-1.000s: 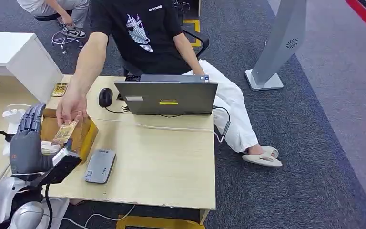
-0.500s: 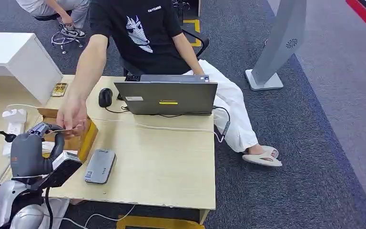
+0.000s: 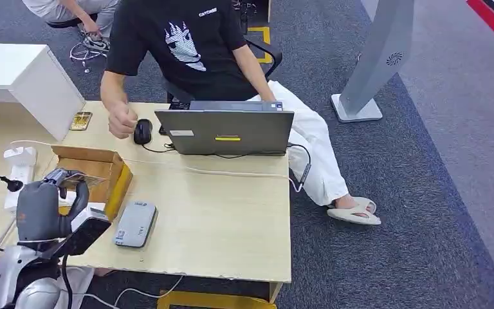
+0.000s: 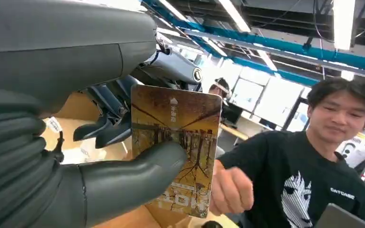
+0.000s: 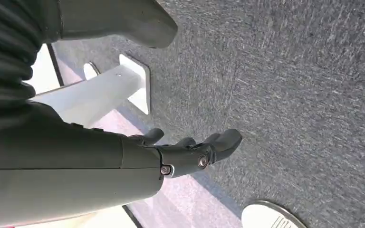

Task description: Pass the card to the sensor for recognition and then transmit it.

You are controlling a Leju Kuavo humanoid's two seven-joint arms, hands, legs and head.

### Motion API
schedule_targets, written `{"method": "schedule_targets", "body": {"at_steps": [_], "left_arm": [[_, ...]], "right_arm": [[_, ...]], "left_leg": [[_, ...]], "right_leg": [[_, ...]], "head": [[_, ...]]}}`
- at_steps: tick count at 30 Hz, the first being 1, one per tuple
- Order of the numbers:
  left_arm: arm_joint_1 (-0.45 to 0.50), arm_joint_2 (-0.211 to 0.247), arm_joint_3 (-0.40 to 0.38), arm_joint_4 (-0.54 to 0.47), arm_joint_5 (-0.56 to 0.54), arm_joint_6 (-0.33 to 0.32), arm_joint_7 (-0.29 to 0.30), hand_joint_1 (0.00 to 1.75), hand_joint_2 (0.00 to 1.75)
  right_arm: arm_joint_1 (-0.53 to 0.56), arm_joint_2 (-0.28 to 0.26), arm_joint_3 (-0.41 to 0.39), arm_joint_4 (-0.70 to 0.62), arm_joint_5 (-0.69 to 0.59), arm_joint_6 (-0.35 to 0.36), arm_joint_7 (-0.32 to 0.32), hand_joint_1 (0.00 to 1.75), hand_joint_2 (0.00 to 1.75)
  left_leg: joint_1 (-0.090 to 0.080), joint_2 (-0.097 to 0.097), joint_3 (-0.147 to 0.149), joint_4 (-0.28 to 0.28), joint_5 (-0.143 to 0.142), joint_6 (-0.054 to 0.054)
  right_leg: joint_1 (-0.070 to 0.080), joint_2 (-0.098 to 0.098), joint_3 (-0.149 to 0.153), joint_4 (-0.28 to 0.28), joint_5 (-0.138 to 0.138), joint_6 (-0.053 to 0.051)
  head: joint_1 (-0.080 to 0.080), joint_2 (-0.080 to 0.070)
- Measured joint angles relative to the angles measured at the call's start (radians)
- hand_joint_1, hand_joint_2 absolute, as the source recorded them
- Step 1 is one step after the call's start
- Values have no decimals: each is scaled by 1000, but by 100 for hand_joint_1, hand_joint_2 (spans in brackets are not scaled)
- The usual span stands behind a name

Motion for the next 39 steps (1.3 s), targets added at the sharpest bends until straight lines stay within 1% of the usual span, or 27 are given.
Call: {"method": "schedule_targets", "body": {"at_steps": [3,5,6,8,9,11,13,16,18,21,24,26,28,31,36,39], "left_arm": [[14,-8,-5,-8,63,-39,-2,175,175],[27,-12,-8,-20,65,-57,-2,175,175],[40,-13,-9,-31,54,-56,-2,175,175],[80,-19,-8,-50,19,-36,0,175,175],[105,-25,-7,-60,10,-13,-5,175,175],[149,-38,4,-67,17,15,-21,175,175],[176,-51,26,-66,3,28,-29,175,175],[192,-75,69,-50,2,32,-50,175,175],[193,-94,105,-28,-11,37,-76,175,175],[193,-117,151,0,-51,43,-107,175,175],[195,-134,188,37,-142,74,-121,175,175],[198,-139,218,63,-208,94,-123,175,175],[203,-143,249,86,-248,99,-126,175,175],[208,-147,285,109,-280,100,-128,175,175],[209,-155,334,145,-372,114,-128,175,175],[208,-163,366,170,-396,115,-129,175,175]], "right_arm": [[0,0,1,2,0,8,6,0,175],[0,0,1,2,0,16,6,0,175],[0,0,1,2,-2,19,6,0,175],[0,0,3,3,-9,33,8,0,175],[0,0,7,6,-14,38,16,0,175],[0,0,13,11,-22,38,23,0,175],[-2,0,23,14,-24,39,23,0,175],[-3,0,28,14,-21,46,20,0,175],[-3,0,30,15,-17,49,17,0,175],[-3,0,32,18,-3,51,14,0,175],[-4,0,33,24,-1,47,8,0,175],[-6,-2,36,38,-1,34,8,0,175],[-8,-4,40,55,-2,21,8,0,175],[-11,-7,48,76,-1,14,8,0,175],[-16,-13,59,107,-7,-15,8,0,175],[-18,-15,64,122,-18,-26,8,0,175]], "left_leg": [[0,0,0,0,0,0],[0,0,-1,0,0,0],[0,0,-1,0,0,0],[0,1,-1,0,-1,0],[0,1,-1,0,-1,0],[0,0,-1,0,-1,0],[0,0,-2,0,-1,0],[0,0,-2,0,-1,0],[0,0,-2,0,0,0],[0,0,-2,0,0,0],[0,0,-2,0,0,0],[0,0,-2,0,0,-1],[1,0,-2,0,0,-1],[1,0,-2,0,0,-1],[0,0,-2,0,0,-1],[0,0,-2,0,0,-1]], "right_leg": [[0,0,0,0,0,0],[0,0,0,0,0,0],[0,0,0,0,0,0],[0,1,0,0,0,0],[0,1,-1,0,0,0],[0,1,-2,0,-1,0],[0,0,-2,0,-1,0],[0,0,-1,0,-1,-1],[0,0,-1,0,-1,-1],[0,0,-1,0,-1,-1],[0,0,-1,0,-1,-1],[0,0,-1,0,-1,-1],[0,0,-1,0,-1,-1],[0,0,-1,0,-2,-2],[0,-1,-1,0,-2,-2],[0,-1,-1,0,-2,-2]], "head": [[0,0],[0,0],[0,0],[0,0],[0,0],[0,0],[0,0],[0,0],[0,0],[0,0],[0,0],[0,0],[0,0],[0,0],[0,0],[0,0]]}}
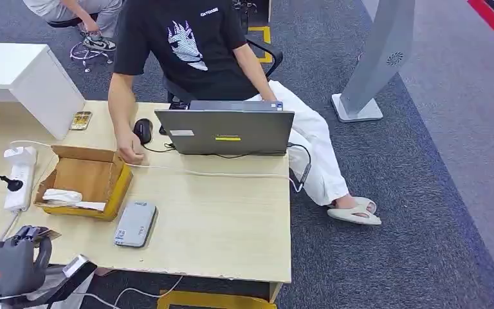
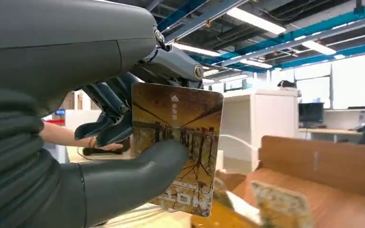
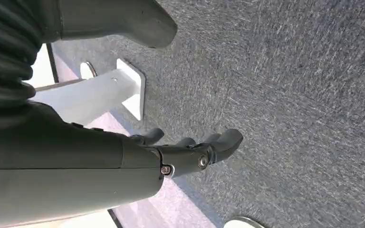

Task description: Pass the card to the sensor for recognition and then transmit it.

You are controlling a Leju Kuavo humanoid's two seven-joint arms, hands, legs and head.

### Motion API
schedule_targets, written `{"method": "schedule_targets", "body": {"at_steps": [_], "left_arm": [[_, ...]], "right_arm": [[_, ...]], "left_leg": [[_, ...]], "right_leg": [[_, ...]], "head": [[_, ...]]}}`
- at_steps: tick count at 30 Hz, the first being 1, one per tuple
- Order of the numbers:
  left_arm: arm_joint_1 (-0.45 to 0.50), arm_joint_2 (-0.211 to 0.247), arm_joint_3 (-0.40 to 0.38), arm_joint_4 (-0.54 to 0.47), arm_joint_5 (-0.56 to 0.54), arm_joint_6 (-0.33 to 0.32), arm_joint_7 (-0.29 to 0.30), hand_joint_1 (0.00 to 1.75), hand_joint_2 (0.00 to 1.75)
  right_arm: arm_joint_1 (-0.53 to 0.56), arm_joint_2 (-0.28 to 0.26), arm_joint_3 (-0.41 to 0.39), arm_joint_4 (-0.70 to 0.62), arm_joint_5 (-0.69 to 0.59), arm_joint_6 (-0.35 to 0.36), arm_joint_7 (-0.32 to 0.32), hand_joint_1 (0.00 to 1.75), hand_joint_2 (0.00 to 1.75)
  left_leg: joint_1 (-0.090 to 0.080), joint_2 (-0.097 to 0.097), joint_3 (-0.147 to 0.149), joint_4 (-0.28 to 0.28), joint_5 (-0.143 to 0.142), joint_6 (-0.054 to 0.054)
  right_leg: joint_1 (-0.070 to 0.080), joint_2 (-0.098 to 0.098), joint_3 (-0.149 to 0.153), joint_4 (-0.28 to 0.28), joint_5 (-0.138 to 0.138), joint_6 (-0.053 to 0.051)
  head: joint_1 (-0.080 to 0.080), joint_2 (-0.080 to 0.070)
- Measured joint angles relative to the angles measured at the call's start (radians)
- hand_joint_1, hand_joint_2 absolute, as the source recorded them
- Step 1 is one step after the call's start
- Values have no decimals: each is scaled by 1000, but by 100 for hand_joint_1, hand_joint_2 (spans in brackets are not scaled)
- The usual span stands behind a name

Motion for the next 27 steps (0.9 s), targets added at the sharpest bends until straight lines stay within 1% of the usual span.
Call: {"method": "schedule_targets", "body": {"at_steps": [7,10,18,21,27], "left_arm": [[-23,-18,89,53,-63,1,-26,175,175],[-36,-19,115,81,-87,6,-31,175,175],[-62,-19,134,122,-92,9,-25,175,175],[-76,-19,133,135,-106,23,-13,175,175],[-93,-19,130,159,-111,42,-10,175,175]], "right_arm": [[-14,-8,19,39,-10,-24,9,0,175],[-28,-14,28,61,-21,-31,9,0,175],[-56,-23,40,101,-24,-43,8,0,175],[-66,-26,43,119,-25,-51,8,0,175],[-80,-31,44,144,-27,-59,9,0,175]], "left_leg": [[0,0,0,0,0,0],[0,0,0,0,0,0],[0,0,0,0,0,0],[0,0,0,0,0,0],[0,0,1,0,0,0]], "right_leg": [[0,0,0,0,0,0],[0,0,0,0,0,0],[0,0,-1,0,0,0],[0,0,-1,0,0,0],[0,1,-1,0,0,0]], "head": [[0,0],[0,0],[0,0],[0,0],[0,0]]}}
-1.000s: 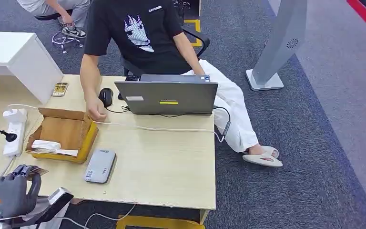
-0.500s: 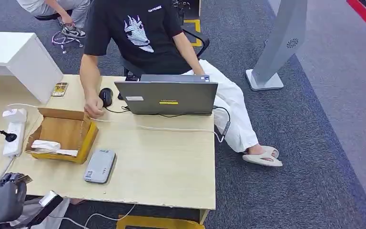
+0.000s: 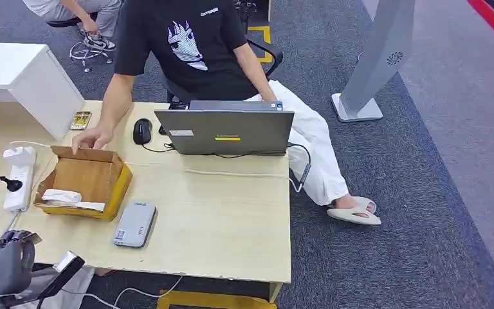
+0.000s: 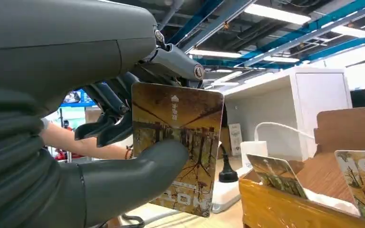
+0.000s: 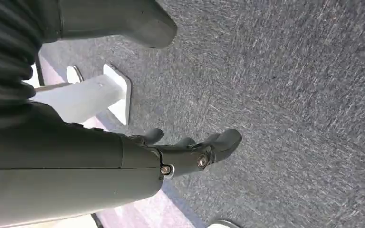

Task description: Pass the card to the sensor for recognition and then transmit it.

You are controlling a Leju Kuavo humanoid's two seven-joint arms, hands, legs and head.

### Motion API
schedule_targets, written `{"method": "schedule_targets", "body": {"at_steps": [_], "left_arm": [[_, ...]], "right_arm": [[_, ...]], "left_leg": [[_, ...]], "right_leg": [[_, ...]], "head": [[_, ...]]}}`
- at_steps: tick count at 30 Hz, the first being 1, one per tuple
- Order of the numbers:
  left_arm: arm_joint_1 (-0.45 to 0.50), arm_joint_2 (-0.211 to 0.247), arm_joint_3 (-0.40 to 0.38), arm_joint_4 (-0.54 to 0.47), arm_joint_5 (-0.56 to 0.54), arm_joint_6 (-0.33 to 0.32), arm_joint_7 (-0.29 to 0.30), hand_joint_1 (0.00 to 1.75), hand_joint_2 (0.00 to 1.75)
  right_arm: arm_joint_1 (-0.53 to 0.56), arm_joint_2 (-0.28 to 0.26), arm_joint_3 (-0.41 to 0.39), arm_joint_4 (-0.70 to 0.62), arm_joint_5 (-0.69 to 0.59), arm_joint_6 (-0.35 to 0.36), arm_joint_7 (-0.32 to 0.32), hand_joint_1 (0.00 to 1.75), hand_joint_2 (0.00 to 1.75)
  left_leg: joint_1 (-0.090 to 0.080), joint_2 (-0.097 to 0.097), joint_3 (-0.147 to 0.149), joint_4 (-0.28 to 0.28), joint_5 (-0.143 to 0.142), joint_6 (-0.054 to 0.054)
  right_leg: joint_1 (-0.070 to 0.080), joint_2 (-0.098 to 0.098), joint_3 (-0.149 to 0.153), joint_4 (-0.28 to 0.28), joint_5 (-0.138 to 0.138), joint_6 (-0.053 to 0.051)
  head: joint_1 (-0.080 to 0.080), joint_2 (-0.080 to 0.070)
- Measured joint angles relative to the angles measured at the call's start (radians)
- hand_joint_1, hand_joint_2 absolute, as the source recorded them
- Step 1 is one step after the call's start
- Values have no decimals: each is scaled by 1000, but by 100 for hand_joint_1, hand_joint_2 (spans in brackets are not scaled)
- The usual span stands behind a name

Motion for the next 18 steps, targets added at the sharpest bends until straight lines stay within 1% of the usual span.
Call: {"method": "schedule_targets", "body": {"at_steps": [3,5,9,12,14,18], "left_arm": [[-11,-1,-18,11,-1,14,3,175,175],[-18,0,-34,19,-2,20,15,175,175],[-26,4,-85,33,-8,40,37,175,175],[-30,16,-136,46,-12,48,73,175,175],[-30,21,-159,49,-13,49,81,175,175],[-30,26,-178,55,-13,51,84,175,175]], "right_arm": [[-6,-2,1,10,-8,-4,0,0,175],[-13,-4,2,18,-11,-8,0,0,175],[-26,-7,6,36,-13,-15,0,0,175],[-37,-12,15,62,-15,-28,0,0,175],[-41,-13,17,70,-15,-30,0,0,175],[-44,-15,18,80,-16,-32,0,0,175]], "left_leg": [[0,0,0,0,0,0],[0,0,0,0,0,0],[0,0,0,0,0,0],[0,1,0,0,0,0],[0,1,0,0,0,0],[0,1,0,0,0,0]], "right_leg": [[0,0,0,0,0,0],[0,0,0,0,0,0],[0,1,0,0,0,0],[0,1,0,0,0,0],[0,1,0,0,0,0],[0,1,-1,0,0,0]], "head": [[0,0],[0,0],[0,0],[0,0],[0,0],[0,0]]}}
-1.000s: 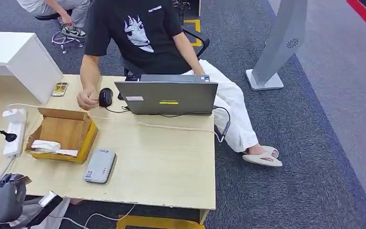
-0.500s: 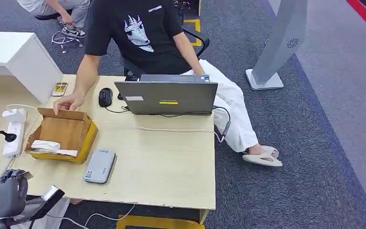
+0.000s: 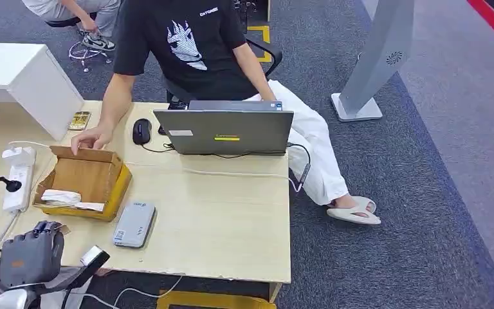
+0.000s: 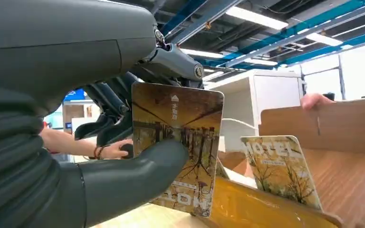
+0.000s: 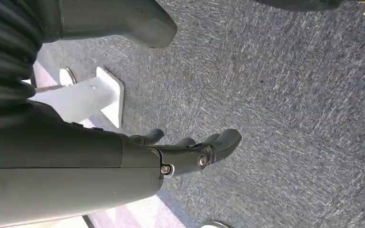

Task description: Pass the card to the sensor for recognition and then transmit it.

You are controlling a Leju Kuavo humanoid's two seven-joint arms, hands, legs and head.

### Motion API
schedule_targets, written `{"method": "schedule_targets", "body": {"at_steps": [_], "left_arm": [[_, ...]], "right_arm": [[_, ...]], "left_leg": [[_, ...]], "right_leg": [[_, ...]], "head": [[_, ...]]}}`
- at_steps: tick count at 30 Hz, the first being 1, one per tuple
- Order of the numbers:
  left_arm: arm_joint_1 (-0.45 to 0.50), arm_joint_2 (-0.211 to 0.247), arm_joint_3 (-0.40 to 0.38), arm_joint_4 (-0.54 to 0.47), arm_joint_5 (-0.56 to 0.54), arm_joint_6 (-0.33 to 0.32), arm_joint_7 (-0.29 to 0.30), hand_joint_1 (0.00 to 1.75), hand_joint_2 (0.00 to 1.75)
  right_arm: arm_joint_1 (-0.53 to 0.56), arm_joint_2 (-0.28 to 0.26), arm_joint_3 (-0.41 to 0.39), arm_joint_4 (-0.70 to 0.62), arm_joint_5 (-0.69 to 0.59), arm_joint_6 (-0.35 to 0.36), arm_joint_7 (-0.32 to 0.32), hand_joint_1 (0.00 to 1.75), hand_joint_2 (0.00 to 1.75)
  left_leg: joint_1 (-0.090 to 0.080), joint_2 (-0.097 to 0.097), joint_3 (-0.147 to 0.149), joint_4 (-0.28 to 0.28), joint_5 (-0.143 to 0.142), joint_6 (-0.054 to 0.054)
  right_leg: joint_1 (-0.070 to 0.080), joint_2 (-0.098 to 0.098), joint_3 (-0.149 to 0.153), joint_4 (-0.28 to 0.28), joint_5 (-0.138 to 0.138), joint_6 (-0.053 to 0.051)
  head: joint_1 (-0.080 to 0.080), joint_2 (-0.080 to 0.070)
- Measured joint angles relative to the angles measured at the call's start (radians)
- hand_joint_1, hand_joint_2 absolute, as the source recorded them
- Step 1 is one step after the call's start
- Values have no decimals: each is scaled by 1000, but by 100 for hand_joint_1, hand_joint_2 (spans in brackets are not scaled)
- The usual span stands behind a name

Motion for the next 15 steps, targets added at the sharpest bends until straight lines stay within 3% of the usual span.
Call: {"method": "schedule_targets", "body": {"at_steps": [15], "left_arm": [[-19,64,-237,6,28,17,147,175,175]], "right_arm": [[-23,-13,16,62,-21,-45,18,0,175]], "left_leg": [[0,0,0,0,0,0]], "right_leg": [[0,0,0,0,0,0]], "head": [[0,0]]}}
